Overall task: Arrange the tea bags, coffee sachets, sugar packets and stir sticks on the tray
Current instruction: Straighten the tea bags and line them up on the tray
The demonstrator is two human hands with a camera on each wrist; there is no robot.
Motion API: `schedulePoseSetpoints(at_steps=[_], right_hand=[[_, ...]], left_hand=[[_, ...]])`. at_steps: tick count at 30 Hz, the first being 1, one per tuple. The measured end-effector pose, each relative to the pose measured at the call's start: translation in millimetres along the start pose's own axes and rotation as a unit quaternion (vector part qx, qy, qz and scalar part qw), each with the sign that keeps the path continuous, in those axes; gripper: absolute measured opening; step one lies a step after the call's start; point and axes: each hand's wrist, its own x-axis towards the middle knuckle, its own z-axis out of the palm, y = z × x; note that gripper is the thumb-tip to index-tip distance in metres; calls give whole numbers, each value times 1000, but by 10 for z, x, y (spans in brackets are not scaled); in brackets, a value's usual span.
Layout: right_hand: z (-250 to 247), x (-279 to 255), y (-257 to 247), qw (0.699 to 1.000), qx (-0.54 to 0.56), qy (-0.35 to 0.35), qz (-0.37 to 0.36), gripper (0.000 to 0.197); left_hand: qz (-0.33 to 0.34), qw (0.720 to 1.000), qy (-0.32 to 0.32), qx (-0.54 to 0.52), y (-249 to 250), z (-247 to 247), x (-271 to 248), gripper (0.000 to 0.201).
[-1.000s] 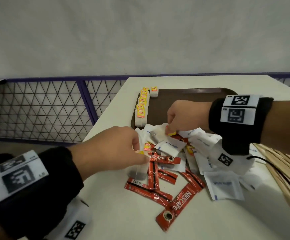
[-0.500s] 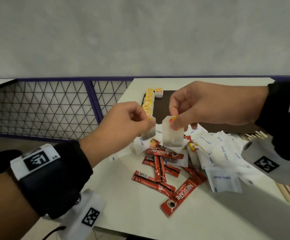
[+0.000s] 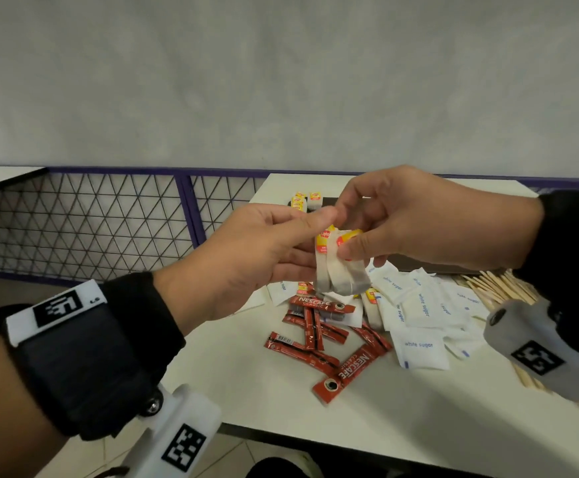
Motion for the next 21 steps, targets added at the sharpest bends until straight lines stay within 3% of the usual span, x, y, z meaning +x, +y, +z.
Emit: schedulePoseSetpoints(at_steps=[5,14,21], right_hand=[[-46,-161,-34,999,32,17,3,30],[-88,-371,-59,997,24,61,-44,28],[-129,-440,-75,987,-59,112,-100,30]], left_hand=[[3,1000,19,-12,108,73,-67,17],[26,997,54,42,143,241,-126,13],[57,993,75,66,176,345,-117,11]])
